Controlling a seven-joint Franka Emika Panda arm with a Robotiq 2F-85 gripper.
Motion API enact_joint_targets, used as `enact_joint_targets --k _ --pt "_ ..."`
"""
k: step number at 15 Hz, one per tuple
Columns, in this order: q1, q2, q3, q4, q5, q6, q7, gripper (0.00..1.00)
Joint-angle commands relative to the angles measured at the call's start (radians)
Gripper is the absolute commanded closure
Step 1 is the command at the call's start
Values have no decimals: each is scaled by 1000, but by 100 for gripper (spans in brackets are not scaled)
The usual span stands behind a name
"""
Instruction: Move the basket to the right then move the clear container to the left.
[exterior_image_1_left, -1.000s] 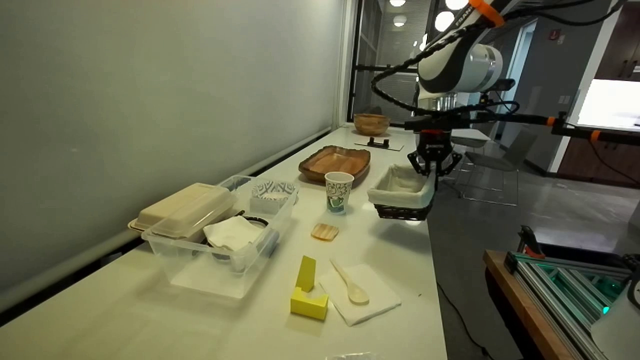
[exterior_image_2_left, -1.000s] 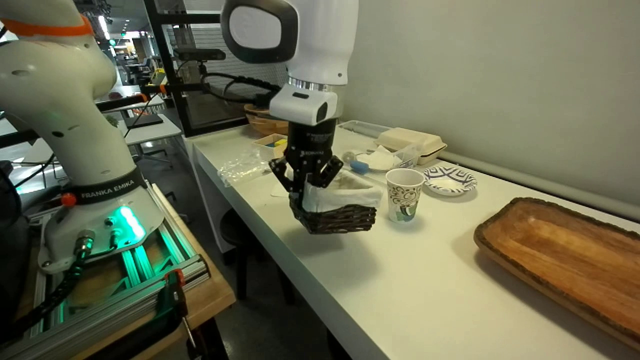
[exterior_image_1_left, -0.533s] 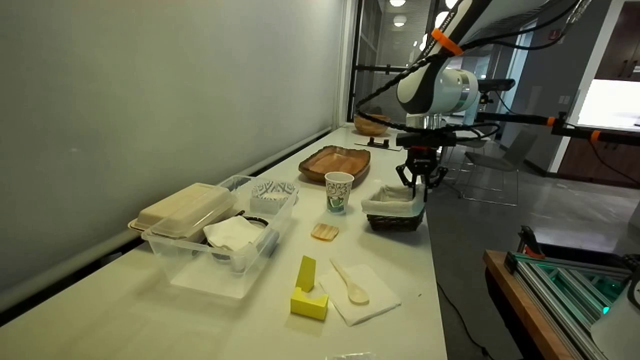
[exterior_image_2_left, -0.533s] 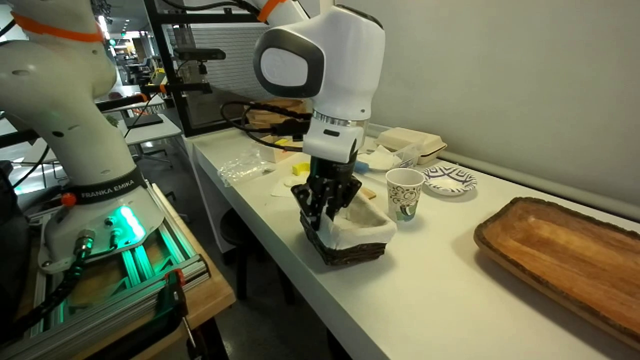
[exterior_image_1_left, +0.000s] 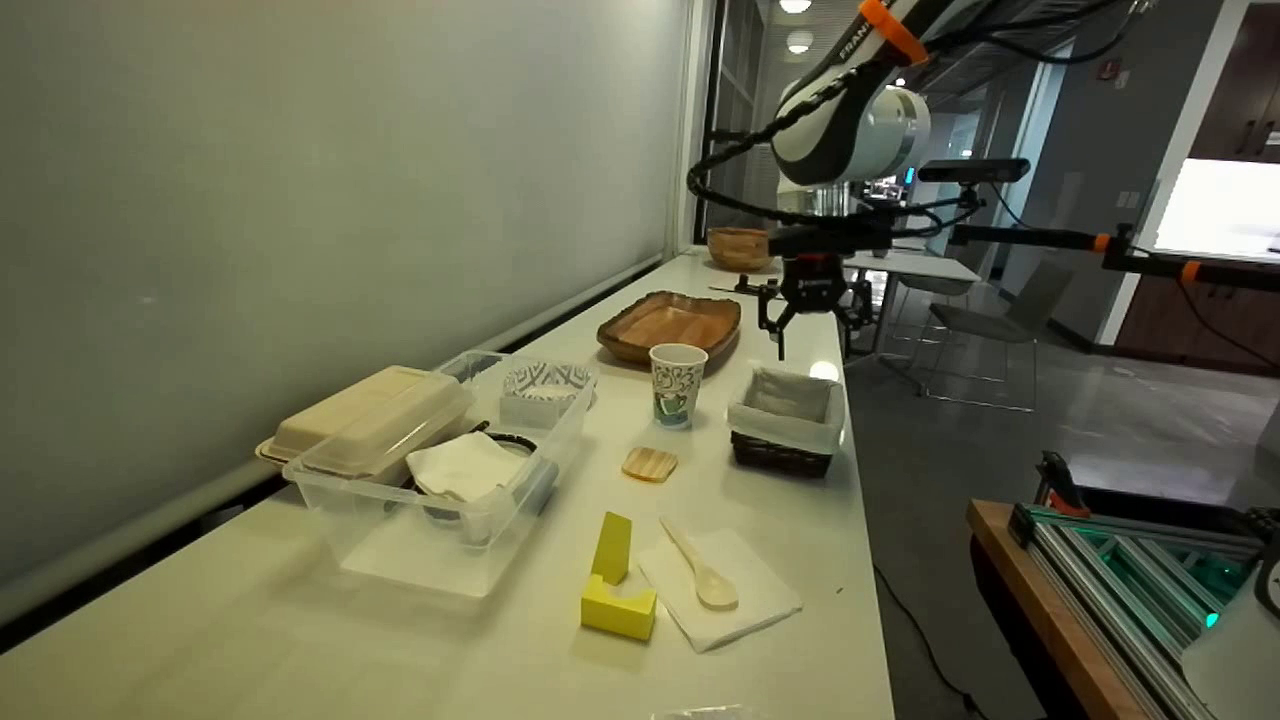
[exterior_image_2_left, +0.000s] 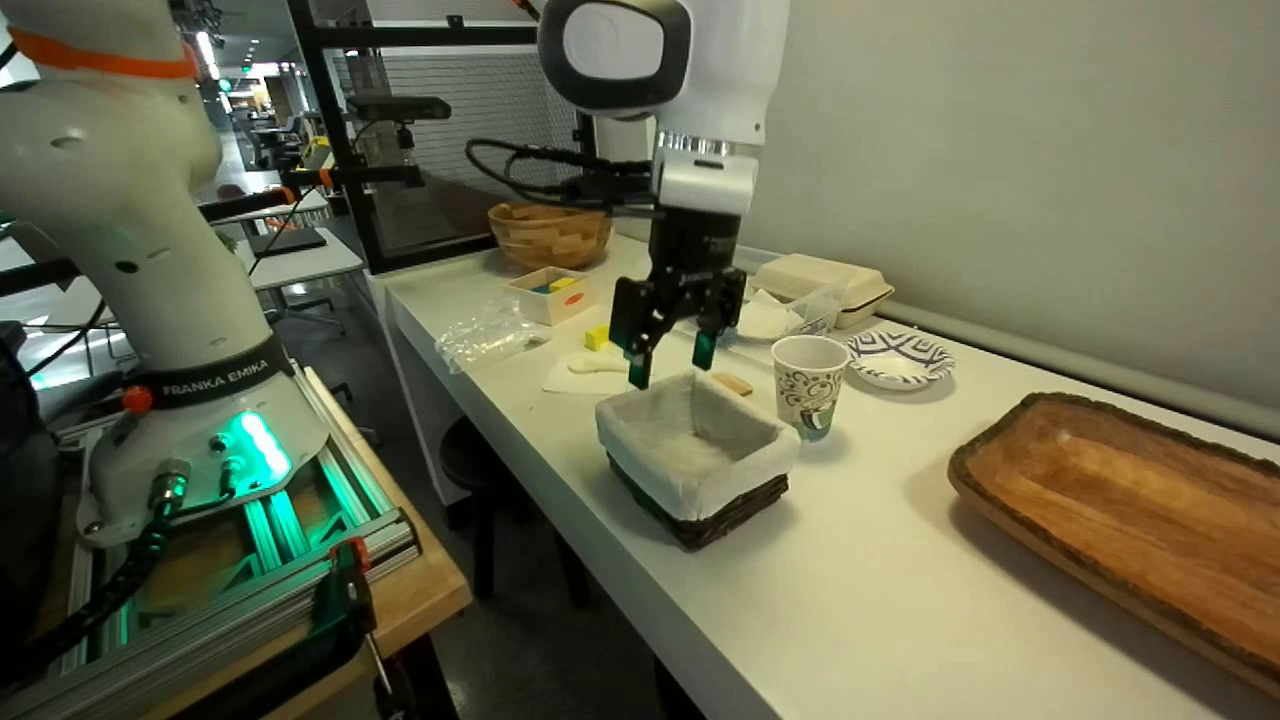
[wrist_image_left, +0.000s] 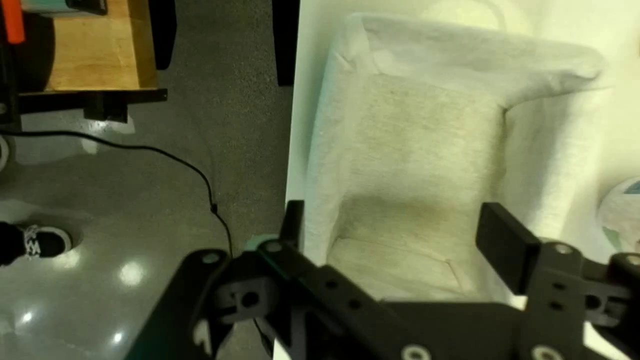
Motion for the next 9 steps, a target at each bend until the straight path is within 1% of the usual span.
enact_joint_targets --k 1,2,3,4,5,6,7,9 --pt "68 -195 28 -58 -104 13 89 0" --pt "77 -219 52 -54 -112 55 99 0" --pt "83 -229 78 -44 -97 67 93 0" --pt "90 -244 104 -43 -104 106 72 0" --pt "97 -251 131 -37 -114 112 46 0" --pt "108 -243 157 -16 -77 71 61 1" --pt "79 -230 142 -1 -79 67 56 0" --pt "86 -233 160 3 -79 67 63 0"
